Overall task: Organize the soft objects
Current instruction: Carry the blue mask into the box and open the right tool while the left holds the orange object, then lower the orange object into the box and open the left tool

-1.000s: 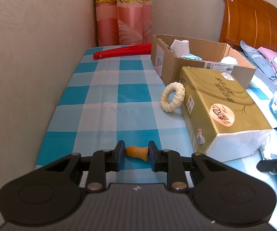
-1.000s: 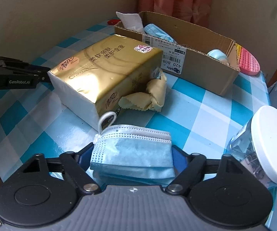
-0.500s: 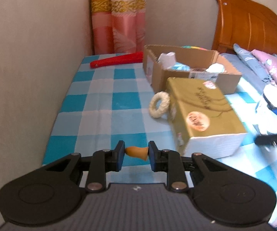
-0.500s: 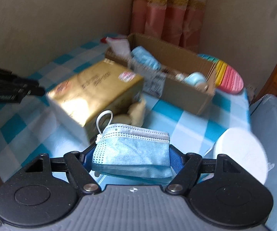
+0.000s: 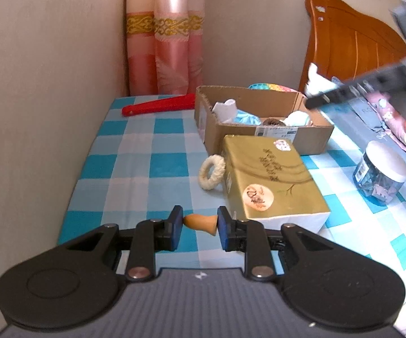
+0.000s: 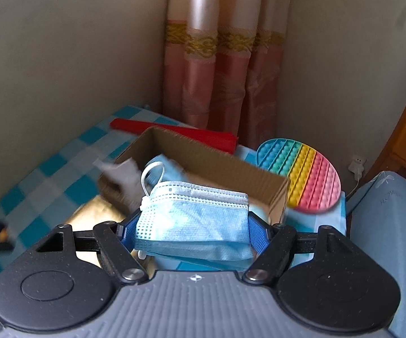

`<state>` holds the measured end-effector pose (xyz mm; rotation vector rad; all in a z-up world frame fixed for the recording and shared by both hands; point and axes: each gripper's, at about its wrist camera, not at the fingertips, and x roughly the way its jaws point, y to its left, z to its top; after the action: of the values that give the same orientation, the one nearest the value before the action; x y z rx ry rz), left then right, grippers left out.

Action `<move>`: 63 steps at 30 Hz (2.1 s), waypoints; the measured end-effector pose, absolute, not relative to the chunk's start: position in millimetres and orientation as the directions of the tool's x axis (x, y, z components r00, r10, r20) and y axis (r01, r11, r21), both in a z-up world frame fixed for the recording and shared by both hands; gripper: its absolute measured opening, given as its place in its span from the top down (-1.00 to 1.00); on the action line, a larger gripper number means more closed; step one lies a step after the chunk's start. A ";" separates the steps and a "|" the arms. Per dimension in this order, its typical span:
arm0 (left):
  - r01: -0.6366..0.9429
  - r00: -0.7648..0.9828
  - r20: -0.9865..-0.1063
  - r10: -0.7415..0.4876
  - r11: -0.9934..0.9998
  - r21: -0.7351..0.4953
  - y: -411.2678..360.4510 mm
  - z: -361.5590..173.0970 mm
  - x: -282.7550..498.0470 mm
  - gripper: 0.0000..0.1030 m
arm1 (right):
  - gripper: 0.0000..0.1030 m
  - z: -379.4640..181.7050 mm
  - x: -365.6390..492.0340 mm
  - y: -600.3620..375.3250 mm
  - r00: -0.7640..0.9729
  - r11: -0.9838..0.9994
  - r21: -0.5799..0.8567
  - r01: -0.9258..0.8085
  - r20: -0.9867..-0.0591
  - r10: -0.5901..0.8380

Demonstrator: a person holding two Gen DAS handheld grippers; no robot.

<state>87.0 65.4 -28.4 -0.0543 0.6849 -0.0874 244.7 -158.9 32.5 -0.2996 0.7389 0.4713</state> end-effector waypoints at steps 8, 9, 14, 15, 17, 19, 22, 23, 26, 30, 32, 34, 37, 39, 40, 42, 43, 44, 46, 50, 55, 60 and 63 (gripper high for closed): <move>0.027 0.765 -0.640 -0.074 0.996 -0.083 73.1 -32.8 78.9 0.52 | -0.66 16.7 321.4 -142.7 0.609 0.904 -0.035 -0.425 -0.750 0.258; 0.025 0.765 -0.640 -0.072 0.996 -0.082 74.0 -32.9 78.8 0.52 | -0.80 14.2 326.7 -141.6 0.610 0.906 -0.036 -0.422 -0.750 0.254; 0.031 0.765 -0.640 -0.073 0.997 -0.077 74.6 -32.6 78.6 0.52 | -0.91 2.2 337.0 -150.0 0.591 0.929 0.014 -0.369 -0.768 0.246; 0.032 0.765 -0.640 -0.074 0.997 -0.077 74.7 -32.5 78.8 0.52 | -0.95 1.5 335.4 -151.4 0.591 0.931 0.012 -0.364 -0.770 0.241; 0.033 0.764 -0.641 -0.074 0.997 -0.075 74.5 -32.3 80.4 0.52 | -0.99 1.7 328.8 -153.7 0.599 0.935 0.002 -0.354 -0.768 0.228; 0.038 0.765 -0.640 -0.075 0.997 -0.071 73.6 -31.1 81.5 0.52 | -1.00 2.8 322.7 -155.7 0.596 0.937 0.003 -0.348 -0.771 0.224; 0.047 0.765 -0.639 -0.078 0.997 -0.066 72.2 -28.5 83.4 0.52 | -1.00 7.8 308.2 -156.8 0.587 0.935 0.006 -0.354 -0.777 0.228; 0.050 0.764 -0.640 -0.079 0.997 -0.063 71.5 -27.4 84.3 0.52 | -1.00 9.5 301.0 -156.7 0.589 0.935 -0.001 -0.354 -0.777 0.222; 0.064 0.762 -0.642 -0.084 0.996 -0.055 69.2 -24.2 87.2 0.52 | -1.00 12.4 279.0 -156.0 0.593 0.932 -0.023 -0.362 -0.777 0.211; 0.081 0.756 -0.648 -0.091 0.996 -0.045 65.3 -21.1 93.0 0.52 | -1.00 8.1 243.7 -157.6 0.608 0.934 -0.063 -0.352 -0.774 0.177; 0.091 0.757 -0.646 -0.095 0.995 -0.040 63.1 -18.2 95.2 0.52 | -1.00 5.2 225.2 -160.7 0.617 0.937 -0.068 -0.344 -0.769 0.170; 0.100 0.759 -0.643 -0.099 0.994 -0.035 61.0 -14.8 98.4 0.52 | -1.00 0.9 205.9 -164.7 0.620 0.937 -0.055 -0.345 -0.763 0.184; 0.126 0.760 -0.640 -0.114 0.992 -0.026 55.7 -7.6 104.7 0.52 | -1.00 -4.3 184.3 -171.9 0.629 0.945 -0.039 -0.326 -0.755 0.186; 0.148 0.763 -0.635 -0.122 0.989 -0.012 49.4 -1.1 110.0 0.52 | -1.00 -8.2 171.4 -177.4 0.633 0.951 -0.022 -0.310 -0.751 0.189; 0.164 0.764 -0.632 -0.130 0.987 -0.006 45.7 1.8 113.3 0.52 | -1.00 -10.1 164.7 -180.0 0.634 0.953 -0.015 -0.303 -0.750 0.190; 0.197 0.763 -0.629 -0.149 0.980 0.006 37.5 7.7 121.3 0.52 | -1.00 -12.4 155.6 -183.1 0.642 0.956 -0.016 -0.294 -0.744 0.185; 0.211 0.763 -0.627 -0.157 0.978 0.011 33.3 9.8 126.2 0.52 | -1.00 -13.5 150.7 -184.6 0.651 0.957 -0.027 -0.287 -0.739 0.174; 0.218 0.762 -0.628 -0.158 0.976 0.018 29.3 11.9 131.1 0.52 | -1.00 -14.0 147.5 -185.0 0.659 0.959 -0.041 -0.281 -0.735 0.162; 0.242 0.765 -0.622 -0.168 0.970 0.035 20.7 17.9 140.5 0.52 | -1.00 -14.4 141.7 -186.6 0.677 0.959 -0.072 -0.275 -0.722 0.140; 0.290 0.756 -0.618 -0.215 0.957 0.022 5.7 32.0 169.9 0.52 | -1.00 -13.1 134.5 -196.7 0.683 0.961 -0.060 -0.269 -0.716 0.146; 0.308 0.727 -0.640 -0.249 0.951 -0.021 -12.2 37.1 216.4 0.52 | -1.00 -13.3 131.5 -204.3 0.680 0.967 -0.031 -0.253 -0.717 0.155; 0.311 0.724 -0.649 -0.232 0.950 0.008 -29.8 35.0 249.8 0.22 | -1.00 -13.6 127.9 -207.0 0.680 0.966 -0.015 -0.257 -0.713 0.169; 0.290 0.728 -0.651 -0.217 0.957 0.005 -31.5 33.0 258.5 -0.87 | -1.00 -13.8 127.2 -206.1 0.682 0.965 -0.019 -0.263 -0.711 0.172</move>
<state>258.5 -31.5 33.0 0.1090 0.7024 -0.2798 127.2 -206.1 -13.8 -0.1235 0.7841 0.2448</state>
